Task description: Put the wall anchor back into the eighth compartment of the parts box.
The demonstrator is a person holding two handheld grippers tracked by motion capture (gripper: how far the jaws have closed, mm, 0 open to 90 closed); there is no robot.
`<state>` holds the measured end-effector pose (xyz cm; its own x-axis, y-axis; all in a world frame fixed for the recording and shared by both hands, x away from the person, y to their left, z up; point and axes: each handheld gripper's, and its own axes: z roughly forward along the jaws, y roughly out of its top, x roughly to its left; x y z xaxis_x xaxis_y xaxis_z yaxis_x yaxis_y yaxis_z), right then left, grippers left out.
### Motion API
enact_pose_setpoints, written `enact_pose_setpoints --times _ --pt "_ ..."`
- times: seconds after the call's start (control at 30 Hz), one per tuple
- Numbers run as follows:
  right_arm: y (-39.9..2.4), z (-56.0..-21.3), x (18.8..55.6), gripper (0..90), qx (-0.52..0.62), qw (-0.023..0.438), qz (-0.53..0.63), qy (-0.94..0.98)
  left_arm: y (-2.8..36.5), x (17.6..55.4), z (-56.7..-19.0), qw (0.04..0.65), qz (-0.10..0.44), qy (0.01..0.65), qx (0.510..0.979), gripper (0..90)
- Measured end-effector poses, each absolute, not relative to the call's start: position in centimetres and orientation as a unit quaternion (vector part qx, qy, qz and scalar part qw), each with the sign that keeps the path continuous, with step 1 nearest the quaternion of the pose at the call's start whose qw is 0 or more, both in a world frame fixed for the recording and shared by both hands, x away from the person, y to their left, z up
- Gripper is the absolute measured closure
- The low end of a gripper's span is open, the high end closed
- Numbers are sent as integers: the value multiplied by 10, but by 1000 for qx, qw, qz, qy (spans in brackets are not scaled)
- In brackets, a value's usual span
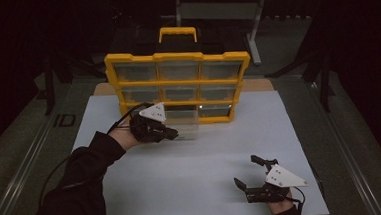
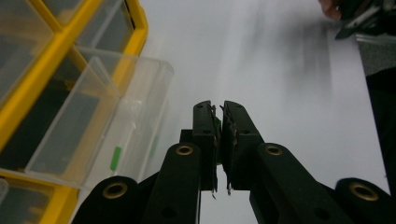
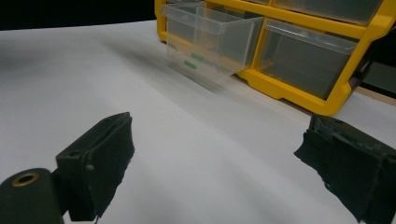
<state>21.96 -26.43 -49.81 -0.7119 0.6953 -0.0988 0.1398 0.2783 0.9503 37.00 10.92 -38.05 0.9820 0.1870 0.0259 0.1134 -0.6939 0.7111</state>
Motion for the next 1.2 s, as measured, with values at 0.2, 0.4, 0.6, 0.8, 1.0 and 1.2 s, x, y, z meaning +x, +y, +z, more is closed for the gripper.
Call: enact_pose_setpoints --times 0.2,0.4,0.6,0.8,1.0,1.2 --pt "-264 -498 220 84 276 259 533 757 110 381 -370 398 56 95 911 838" --pt "-264 -499 220 84 276 256 533 758 109 391 -364 416 61 117 900 838" --pt "-264 -499 220 83 276 257 533 757 105 399 -358 442 68 140 883 838" --pt "-264 -499 220 84 277 256 534 757 103 408 -355 458 77 167 870 838" --pt "-264 -499 220 84 277 255 535 756 95 416 -361 459 80 188 864 837" --pt "-265 -499 220 84 277 255 535 756 88 424 -371 450 80 208 865 837"
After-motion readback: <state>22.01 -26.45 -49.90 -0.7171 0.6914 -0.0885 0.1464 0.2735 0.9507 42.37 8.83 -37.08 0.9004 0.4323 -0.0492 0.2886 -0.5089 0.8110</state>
